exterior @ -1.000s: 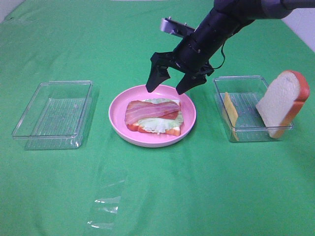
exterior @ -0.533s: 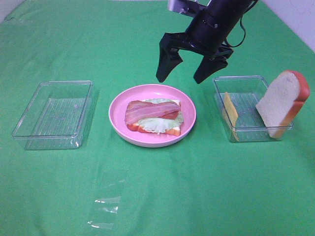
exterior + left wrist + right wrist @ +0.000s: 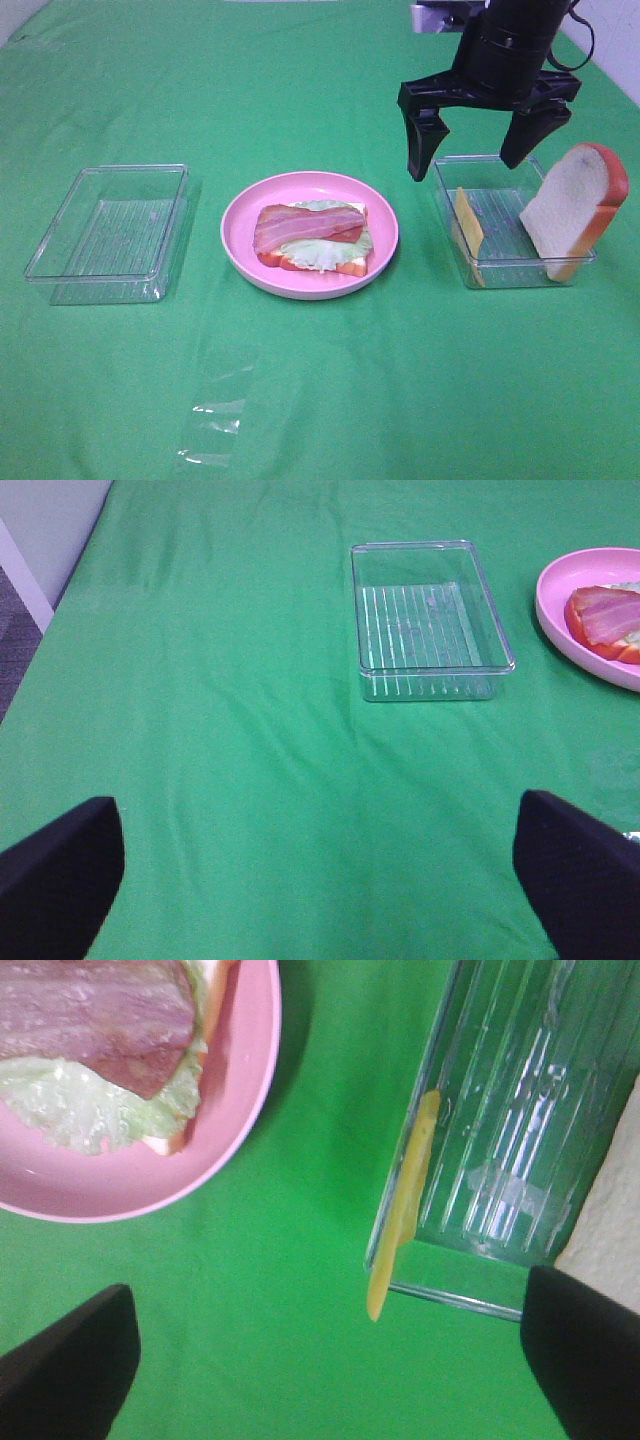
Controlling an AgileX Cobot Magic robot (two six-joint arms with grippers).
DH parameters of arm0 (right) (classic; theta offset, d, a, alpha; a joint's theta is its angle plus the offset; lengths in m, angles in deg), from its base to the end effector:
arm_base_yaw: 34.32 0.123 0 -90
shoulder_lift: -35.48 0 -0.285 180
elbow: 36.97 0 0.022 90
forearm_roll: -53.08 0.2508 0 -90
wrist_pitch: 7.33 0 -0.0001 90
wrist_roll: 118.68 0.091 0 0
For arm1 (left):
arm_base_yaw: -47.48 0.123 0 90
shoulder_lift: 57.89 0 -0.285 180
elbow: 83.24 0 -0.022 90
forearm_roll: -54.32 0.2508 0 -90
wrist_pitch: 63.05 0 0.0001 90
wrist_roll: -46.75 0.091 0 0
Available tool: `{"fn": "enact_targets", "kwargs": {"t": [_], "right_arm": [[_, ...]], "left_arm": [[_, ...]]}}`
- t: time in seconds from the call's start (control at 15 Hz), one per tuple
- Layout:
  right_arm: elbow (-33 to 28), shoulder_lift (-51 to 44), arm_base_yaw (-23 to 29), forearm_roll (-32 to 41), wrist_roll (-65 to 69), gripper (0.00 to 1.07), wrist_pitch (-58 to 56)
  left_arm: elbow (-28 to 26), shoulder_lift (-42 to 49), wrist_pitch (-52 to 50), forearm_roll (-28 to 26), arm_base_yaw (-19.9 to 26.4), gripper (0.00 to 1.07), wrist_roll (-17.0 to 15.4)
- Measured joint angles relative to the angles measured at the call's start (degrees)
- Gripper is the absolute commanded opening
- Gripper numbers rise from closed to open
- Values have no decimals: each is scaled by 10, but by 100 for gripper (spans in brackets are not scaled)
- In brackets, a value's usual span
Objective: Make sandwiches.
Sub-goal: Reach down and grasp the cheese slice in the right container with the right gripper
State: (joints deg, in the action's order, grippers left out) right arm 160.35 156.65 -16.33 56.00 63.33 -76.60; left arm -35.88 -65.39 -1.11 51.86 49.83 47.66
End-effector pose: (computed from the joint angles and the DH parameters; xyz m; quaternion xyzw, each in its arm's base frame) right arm 0.3859 0.1299 0.2379 -0.1312 0.9892 0.0344 0.0548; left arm -0.0088 -0.0038 0.2815 -0.0094 0.8515 -0.0065 0.5243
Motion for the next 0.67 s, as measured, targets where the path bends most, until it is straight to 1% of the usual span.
{"fn": "enact_targets", "kwargs": {"t": [0.07, 0.13, 0.33, 0.67], "right_arm": [[-15, 0, -11, 9, 0, 98, 10], [-34, 2, -29, 33, -7, 97, 38], [-42, 14, -33, 53, -15, 96, 63], [-45, 79, -33, 47, -15, 95, 82]], "left_arm": [[0, 0, 0, 0, 0, 98, 0], [0, 0, 0, 0, 0, 98, 0], [0, 0, 0, 0, 0, 98, 0], [0, 0, 0, 0, 0, 98, 0]]}}
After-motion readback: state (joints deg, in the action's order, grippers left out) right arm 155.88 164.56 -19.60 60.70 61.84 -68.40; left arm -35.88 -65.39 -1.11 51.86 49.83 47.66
